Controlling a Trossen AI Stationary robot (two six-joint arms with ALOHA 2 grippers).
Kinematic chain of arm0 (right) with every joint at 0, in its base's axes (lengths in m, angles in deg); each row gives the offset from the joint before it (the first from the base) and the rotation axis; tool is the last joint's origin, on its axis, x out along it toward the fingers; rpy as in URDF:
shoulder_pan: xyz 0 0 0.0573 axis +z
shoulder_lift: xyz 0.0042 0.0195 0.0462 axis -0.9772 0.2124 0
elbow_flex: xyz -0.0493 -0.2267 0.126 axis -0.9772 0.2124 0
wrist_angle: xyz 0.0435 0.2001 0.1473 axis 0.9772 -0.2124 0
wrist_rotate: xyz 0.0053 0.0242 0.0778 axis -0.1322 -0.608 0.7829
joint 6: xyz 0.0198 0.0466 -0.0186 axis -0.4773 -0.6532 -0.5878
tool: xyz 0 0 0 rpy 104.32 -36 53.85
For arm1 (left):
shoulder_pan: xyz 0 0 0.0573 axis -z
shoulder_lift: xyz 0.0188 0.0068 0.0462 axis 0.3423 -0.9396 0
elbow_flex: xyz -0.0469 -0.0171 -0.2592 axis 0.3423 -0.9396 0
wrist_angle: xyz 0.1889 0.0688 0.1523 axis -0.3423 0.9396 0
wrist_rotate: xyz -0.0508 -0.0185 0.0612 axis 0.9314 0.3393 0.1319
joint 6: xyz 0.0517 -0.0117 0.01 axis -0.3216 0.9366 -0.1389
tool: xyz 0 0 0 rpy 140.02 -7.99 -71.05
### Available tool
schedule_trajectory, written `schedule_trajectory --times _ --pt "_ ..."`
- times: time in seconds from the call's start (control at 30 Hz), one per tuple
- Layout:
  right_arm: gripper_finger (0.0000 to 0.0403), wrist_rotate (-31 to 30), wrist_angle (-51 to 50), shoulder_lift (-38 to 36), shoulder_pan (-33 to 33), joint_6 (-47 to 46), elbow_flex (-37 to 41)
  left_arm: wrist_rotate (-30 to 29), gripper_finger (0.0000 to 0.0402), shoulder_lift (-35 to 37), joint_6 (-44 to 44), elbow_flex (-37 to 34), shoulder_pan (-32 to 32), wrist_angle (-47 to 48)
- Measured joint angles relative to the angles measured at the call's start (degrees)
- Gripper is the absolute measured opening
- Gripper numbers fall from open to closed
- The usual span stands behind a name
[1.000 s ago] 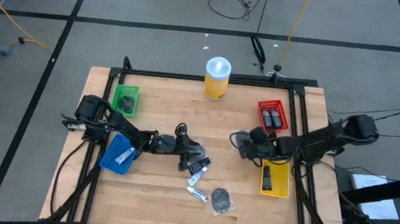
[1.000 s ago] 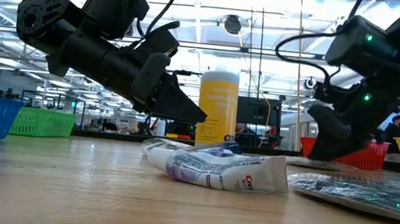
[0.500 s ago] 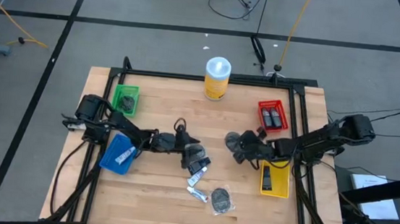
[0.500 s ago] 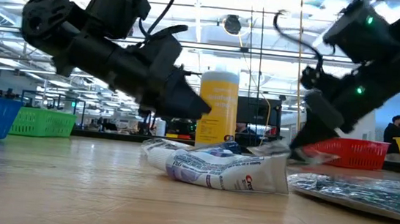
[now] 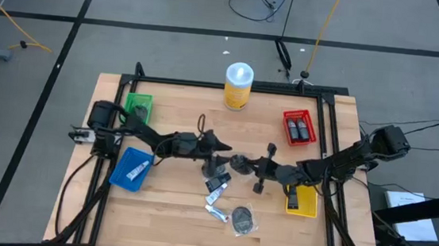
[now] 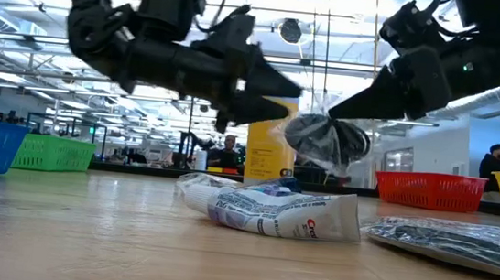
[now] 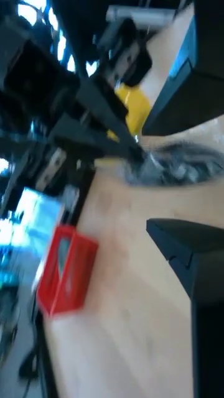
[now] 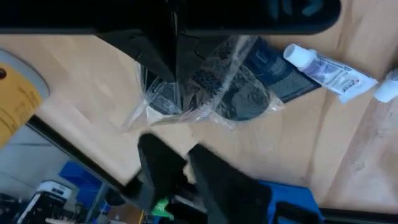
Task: Pick & Place Travel size toiletries
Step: Put the hairbrush into the green bin
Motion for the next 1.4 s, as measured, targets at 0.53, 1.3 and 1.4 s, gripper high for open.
schedule_trajectory --times 0.53,1.3,1.4 --pt "0.0002 0.27 -0.01 0.00 0.33 -0.40 -0.02 8.30 0.0085 -4.58 -5.66 10.58 0.11 15.12" --pt "0.0078 0.22 2.33 -9.92 4.30 0.16 3.87 -23.15 0.0033 35.06 -7.63 23.46 -4.29 115.27" --pt "0.0076 0.22 4.55 -9.92 4.28 0.47 4.99 -22.55 0.0034 36.14 -9.19 28.53 -9.54 128.80"
